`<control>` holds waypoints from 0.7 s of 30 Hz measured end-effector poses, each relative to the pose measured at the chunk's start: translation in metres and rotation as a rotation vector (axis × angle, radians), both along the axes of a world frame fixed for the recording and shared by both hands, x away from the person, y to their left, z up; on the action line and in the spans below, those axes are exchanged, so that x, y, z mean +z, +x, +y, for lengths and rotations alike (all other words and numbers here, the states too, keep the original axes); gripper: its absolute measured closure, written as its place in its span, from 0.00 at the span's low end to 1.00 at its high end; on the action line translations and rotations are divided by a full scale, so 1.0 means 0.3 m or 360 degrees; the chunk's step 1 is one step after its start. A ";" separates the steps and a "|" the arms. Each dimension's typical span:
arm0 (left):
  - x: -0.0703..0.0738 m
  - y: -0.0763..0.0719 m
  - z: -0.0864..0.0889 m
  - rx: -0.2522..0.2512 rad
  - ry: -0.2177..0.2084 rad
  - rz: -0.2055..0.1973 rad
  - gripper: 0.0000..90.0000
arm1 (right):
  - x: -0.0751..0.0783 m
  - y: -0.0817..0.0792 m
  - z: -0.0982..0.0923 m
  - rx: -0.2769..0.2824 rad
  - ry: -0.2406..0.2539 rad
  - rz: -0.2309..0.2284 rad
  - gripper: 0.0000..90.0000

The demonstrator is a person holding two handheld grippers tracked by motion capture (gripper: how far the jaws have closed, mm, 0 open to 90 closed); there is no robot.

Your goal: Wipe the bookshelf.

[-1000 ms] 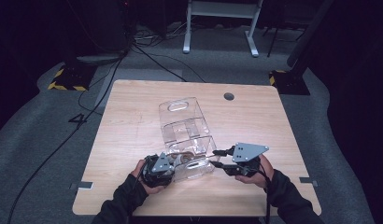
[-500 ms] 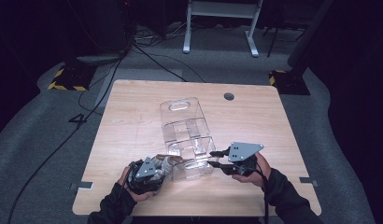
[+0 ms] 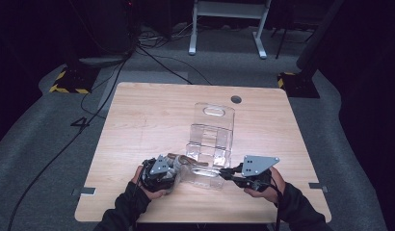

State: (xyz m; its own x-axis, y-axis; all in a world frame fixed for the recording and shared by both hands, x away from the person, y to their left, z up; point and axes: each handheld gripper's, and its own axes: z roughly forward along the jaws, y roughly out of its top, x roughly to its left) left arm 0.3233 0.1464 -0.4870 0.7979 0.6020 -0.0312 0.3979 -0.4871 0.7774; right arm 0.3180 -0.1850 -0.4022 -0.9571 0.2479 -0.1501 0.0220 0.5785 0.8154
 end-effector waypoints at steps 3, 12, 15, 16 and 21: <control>0.038 -0.038 0.029 0.0032 -0.0091 -0.0057 0.70 | -0.006 0.003 0.000 -0.0006 0.0032 0.0016 0.94; 0.178 -0.157 0.043 0.0029 -0.0317 -0.0310 0.70 | -0.010 0.007 0.020 -0.0048 0.0055 0.0021 0.94; 0.205 -0.175 0.008 -0.0039 -0.0345 -0.0361 0.71 | -0.012 0.009 0.027 -0.0069 0.0060 0.0009 0.94; 0.206 -0.181 -0.022 -0.0054 -0.0271 -0.0398 0.70 | -0.012 0.010 0.028 -0.0069 0.0062 0.0011 0.94; 0.191 -0.183 -0.113 -0.0052 -0.0137 -0.0460 0.70 | -0.015 0.011 0.032 -0.0089 0.0068 0.0016 0.94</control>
State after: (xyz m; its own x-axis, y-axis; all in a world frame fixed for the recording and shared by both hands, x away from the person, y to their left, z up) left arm 0.2684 0.1125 -0.4297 0.8000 0.5809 0.1500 0.1393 -0.4231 0.8953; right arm 0.3214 -0.1753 -0.4065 -0.9429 0.3071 -0.1288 0.0616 0.5408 0.8389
